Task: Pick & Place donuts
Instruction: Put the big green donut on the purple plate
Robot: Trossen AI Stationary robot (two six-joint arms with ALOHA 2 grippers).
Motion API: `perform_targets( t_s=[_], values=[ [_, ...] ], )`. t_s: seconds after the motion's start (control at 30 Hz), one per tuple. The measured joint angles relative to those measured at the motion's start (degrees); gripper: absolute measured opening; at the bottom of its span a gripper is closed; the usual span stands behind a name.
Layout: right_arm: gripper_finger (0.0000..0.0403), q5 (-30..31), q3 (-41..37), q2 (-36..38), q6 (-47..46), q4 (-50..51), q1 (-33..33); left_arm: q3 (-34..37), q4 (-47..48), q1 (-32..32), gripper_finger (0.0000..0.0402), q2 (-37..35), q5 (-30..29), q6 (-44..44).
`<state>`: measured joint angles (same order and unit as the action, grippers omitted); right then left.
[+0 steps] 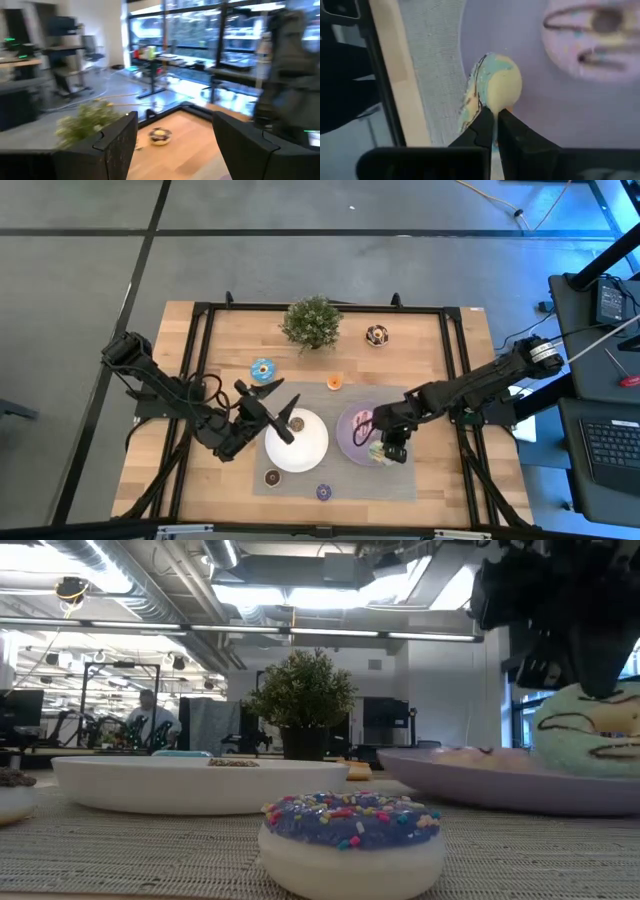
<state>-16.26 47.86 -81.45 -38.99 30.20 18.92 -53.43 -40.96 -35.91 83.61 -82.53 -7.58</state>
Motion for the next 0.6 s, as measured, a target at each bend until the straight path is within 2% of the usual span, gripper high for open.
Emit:
perform_targets(
  t_s=[0.1,0.37,0.47,0.6],
  values=[
    [0.0017,-1.51,0.07,0.00,0.29,-1.38,-0.66,0.00,0.01,0.16,0.0253,0.01,3.02,0.98],
    [0.0017,-0.66,-0.02,0.02,2.94,-1.51,-1.10,0.00,0.03,0.53,0.0253,0.01,2.77,1.41],
    [0.0017,1.58,-1.27,0.02,3.44,-4.43,-1.21,0.00,0.12,0.53,0.0253,0.01,2.75,0.99],
    [0.0017,1.63,-3.64,0.00,2.36,-7.19,-1.90,0.00,0.46,0.53,0.0253,0.01,2.75,0.90]
  ],
)
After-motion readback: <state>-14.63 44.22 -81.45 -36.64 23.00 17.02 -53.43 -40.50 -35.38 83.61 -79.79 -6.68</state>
